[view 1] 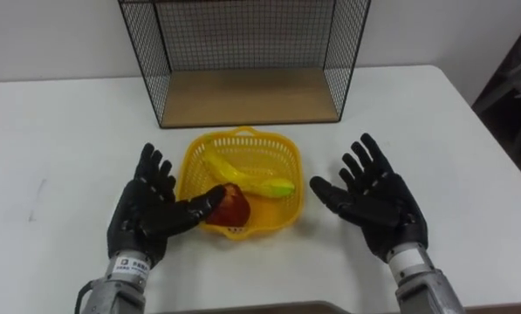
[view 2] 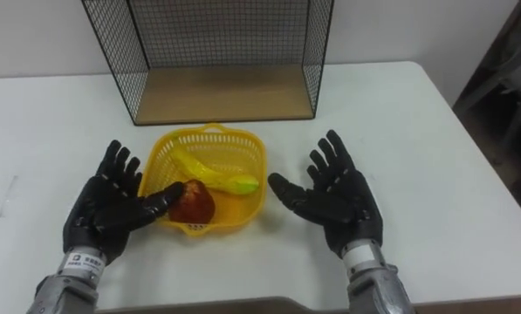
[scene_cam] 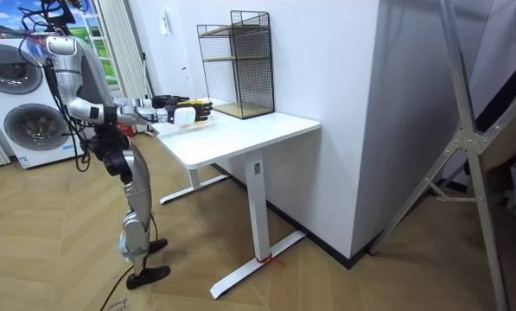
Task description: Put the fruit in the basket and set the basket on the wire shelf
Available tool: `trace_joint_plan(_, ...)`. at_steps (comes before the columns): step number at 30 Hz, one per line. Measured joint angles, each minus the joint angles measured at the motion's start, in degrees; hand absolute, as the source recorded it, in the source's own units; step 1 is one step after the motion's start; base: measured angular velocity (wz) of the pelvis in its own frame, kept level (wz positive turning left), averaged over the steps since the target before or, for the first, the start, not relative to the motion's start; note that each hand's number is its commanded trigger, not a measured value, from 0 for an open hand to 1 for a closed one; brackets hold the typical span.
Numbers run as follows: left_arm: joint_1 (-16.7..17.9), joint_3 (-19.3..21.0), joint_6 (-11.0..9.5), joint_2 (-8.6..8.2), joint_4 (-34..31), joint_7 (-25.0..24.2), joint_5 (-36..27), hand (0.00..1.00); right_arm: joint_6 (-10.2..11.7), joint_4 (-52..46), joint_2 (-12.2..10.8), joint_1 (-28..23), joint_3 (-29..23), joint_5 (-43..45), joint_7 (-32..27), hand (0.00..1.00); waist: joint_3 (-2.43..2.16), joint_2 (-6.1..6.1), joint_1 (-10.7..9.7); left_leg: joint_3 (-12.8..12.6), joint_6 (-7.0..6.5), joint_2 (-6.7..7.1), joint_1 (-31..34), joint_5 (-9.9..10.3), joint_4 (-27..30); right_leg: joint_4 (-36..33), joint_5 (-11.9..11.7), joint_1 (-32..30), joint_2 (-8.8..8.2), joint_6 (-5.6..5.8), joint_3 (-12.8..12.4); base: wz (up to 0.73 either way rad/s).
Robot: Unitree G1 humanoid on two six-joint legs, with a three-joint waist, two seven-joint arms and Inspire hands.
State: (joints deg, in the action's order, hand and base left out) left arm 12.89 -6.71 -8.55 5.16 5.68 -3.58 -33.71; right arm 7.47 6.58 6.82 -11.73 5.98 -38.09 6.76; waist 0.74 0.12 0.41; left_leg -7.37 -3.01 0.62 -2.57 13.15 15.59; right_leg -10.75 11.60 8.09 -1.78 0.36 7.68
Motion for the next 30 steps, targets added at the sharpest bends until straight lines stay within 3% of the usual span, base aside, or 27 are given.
trace_joint_plan(6, -0.01, -1.85, 2.24, -0.12, 0.0, -1.06, -0.64, 0.0, -1.08, 0.0, 0.04, 0.17, 2.65, -2.24, 0.35, 0.0, -0.09, 0.22, 0.17, -0.04, 0.0, -0.01, 0.02, 0.0, -0.16, 0.02, 0.0, -0.14, 0.0, 0.0, -0.02, 0.0)
trace_joint_plan(16, 0.02, -5.99, 2.28, 0.62, 0.01, -2.34, -2.81, 0.0, -1.26, -0.01, 0.15, 0.53, 7.17, -6.97, 2.74, 0.0, -0.09, 0.3, 0.12, -0.19, 0.0, -0.01, 0.12, 0.0, -0.29, 0.03, 0.0, -0.36, 0.01, 0.0, -0.21, 0.0)
trace_joint_plan(30, -0.01, -6.96, 1.84, -0.01, 0.11, -2.36, -4.42, 0.0, 0.03, 0.0, -0.88, 0.67, 8.13, -5.13, 2.77, 0.0, 0.02, 0.17, -0.01, -0.27, 0.0, -0.11, 2.18, 0.01, 0.0, -0.14, -0.01, -1.88, 0.06, 0.0, -0.16, 0.0)
